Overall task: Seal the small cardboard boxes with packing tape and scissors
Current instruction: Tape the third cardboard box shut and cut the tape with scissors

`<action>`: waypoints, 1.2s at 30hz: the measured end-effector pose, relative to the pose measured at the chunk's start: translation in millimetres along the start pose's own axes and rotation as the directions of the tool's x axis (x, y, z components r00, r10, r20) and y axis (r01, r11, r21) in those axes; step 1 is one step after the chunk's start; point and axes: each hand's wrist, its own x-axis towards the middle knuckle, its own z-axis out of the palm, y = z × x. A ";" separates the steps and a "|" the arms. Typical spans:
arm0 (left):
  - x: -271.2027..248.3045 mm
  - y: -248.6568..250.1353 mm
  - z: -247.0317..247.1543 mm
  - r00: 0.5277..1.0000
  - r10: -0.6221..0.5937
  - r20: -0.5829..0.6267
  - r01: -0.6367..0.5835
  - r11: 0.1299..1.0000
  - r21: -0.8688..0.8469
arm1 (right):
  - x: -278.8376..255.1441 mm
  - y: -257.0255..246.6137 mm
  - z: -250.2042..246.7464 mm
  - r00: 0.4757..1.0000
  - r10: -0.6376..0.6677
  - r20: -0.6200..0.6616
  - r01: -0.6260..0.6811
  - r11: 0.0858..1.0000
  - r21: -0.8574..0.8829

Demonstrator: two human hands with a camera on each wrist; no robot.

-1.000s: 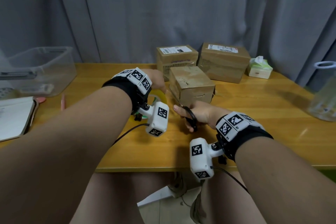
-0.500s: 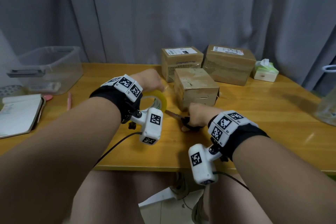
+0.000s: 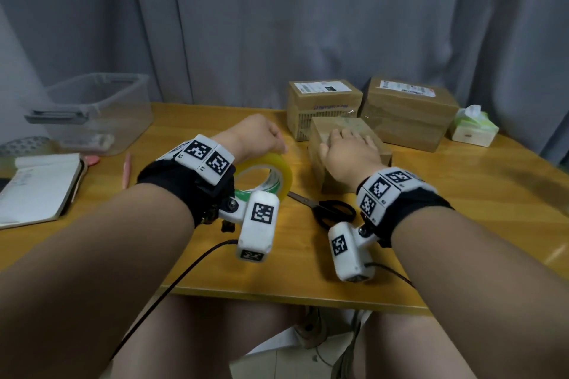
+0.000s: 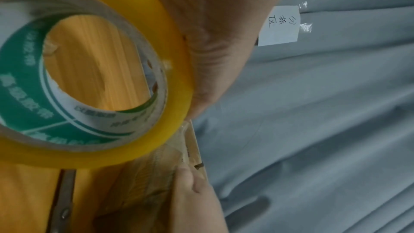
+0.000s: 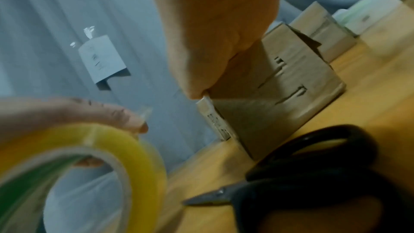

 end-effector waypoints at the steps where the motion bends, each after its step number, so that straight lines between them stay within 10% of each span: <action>1: 0.1 -0.3 -0.9 1.000 0.002 -0.001 -0.002 1.000 0.005 | 0.8 -3.4 1.6 1.000 0.007 -0.016 -0.008 1.000 -0.024; 7: -4.8 0.4 -13.2 0.995 0.071 0.063 -0.074 0.996 0.046 | -0.3 -11.3 5.5 0.999 0.034 -0.031 -0.036 0.996 -0.085; 10: -13.0 1.6 -19.9 0.984 0.146 0.098 -0.148 0.989 0.007 | -8.1 -6.4 -4.1 0.991 -0.067 -0.115 0.090 0.974 0.210; 14: -23.5 7.0 -23.0 0.973 0.218 0.082 -0.206 0.970 -0.132 | -50.5 -7.0 -18.4 0.957 -0.227 -0.183 0.270 0.447 0.853; 21: -30.6 42.3 13.0 0.957 0.262 -0.128 -0.290 0.894 -0.342 | -79.4 14.9 -25.3 0.968 -0.243 0.056 0.016 0.286 0.958; 26: -19.3 51.9 34.8 0.959 0.187 -0.213 -0.254 0.898 -0.359 | -80.3 26.9 -31.9 0.982 -0.024 0.188 -0.184 0.117 0.976; 32: -6.1 50.6 61.4 0.967 0.130 -0.220 -0.202 0.914 -0.351 | -75.0 28.2 -51.9 0.953 0.062 0.296 -0.291 0.448 0.845; 36: 15.0 52.4 59.7 0.937 0.077 -0.342 -0.220 0.888 -0.404 | -71.5 29.7 -66.4 0.942 0.075 0.327 -0.324 0.461 0.826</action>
